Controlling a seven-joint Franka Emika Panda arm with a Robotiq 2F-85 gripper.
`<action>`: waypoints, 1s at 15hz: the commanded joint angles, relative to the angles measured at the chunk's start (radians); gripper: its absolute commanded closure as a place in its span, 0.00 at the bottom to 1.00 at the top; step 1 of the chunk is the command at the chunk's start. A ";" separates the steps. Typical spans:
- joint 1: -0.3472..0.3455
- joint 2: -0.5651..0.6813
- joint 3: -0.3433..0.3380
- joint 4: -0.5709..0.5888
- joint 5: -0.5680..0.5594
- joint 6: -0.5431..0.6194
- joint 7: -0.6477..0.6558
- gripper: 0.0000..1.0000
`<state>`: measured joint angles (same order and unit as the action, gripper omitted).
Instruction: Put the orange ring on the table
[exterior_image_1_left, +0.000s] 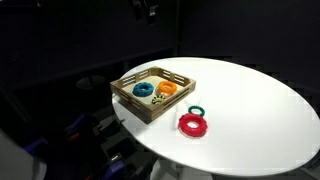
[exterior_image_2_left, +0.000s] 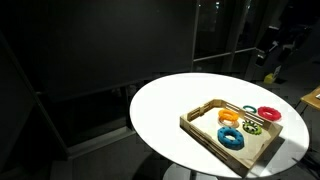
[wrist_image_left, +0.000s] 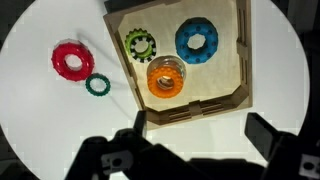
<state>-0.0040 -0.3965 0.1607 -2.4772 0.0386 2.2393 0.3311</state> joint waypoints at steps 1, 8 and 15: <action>-0.001 0.111 -0.013 0.039 -0.047 0.070 -0.022 0.00; 0.018 0.272 -0.047 0.052 -0.040 0.191 -0.101 0.00; 0.026 0.281 -0.054 0.034 -0.037 0.189 -0.080 0.00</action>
<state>0.0067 -0.1157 0.1230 -2.4447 0.0040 2.4309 0.2499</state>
